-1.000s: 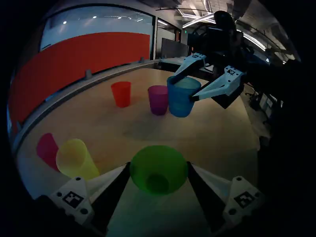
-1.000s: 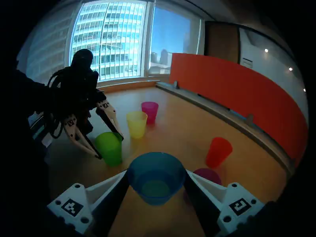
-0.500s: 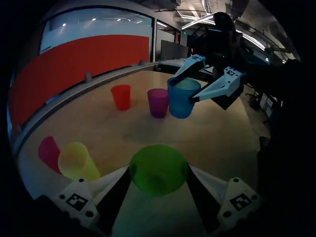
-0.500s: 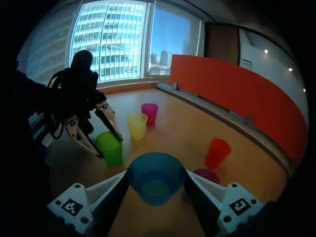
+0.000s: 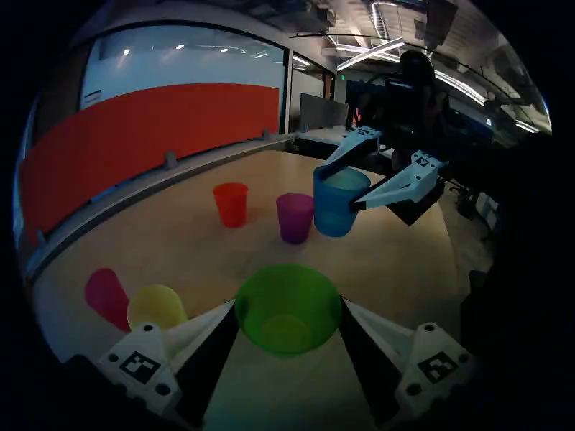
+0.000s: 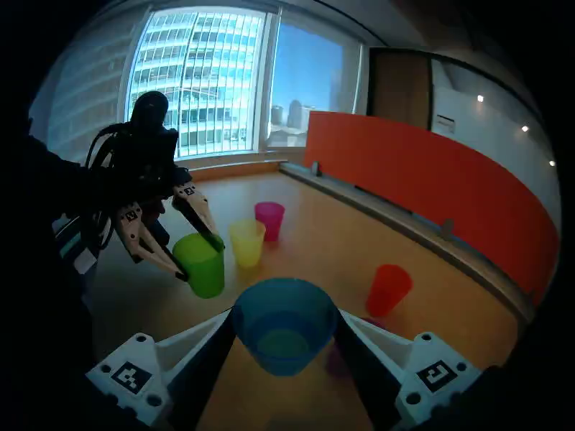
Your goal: Pour water
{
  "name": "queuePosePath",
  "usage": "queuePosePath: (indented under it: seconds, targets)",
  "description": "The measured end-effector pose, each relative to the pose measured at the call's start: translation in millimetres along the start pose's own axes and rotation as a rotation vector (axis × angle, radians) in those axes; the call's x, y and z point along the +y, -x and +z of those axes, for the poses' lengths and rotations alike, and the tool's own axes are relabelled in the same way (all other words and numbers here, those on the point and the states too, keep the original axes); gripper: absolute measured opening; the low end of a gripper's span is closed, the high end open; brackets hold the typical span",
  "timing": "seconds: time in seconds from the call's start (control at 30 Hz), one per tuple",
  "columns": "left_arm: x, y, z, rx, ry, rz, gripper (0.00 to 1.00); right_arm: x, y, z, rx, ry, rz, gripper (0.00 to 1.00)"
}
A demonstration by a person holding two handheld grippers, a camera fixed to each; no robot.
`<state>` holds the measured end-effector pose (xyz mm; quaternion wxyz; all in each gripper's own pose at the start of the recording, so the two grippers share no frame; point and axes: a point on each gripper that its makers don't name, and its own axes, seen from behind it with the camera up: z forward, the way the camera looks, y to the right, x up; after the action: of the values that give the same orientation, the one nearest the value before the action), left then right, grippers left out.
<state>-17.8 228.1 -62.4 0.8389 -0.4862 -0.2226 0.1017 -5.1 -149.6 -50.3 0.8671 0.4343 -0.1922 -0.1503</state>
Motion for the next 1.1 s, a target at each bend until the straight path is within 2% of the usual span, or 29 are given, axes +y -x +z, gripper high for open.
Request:
queuePosePath:
  seconds: [0.4, 0.9, 1.1]
  targets:
    - [-9.0, -51, -19.4, 0.085, -0.048, 0.048, 0.90, 5, -26, -14.9, 0.059, 0.025, 0.006, 0.93]
    - [-10.0, -88, -34.1, 0.193, -0.073, 0.041, 0.90, 6, -58, -20.2, 0.140, 0.040, 0.005, 0.93]
    - [-10.5, -99, -37.7, 0.241, -0.072, 0.014, 0.90, 8, -67, -20.8, 0.177, 0.047, 0.017, 0.93]
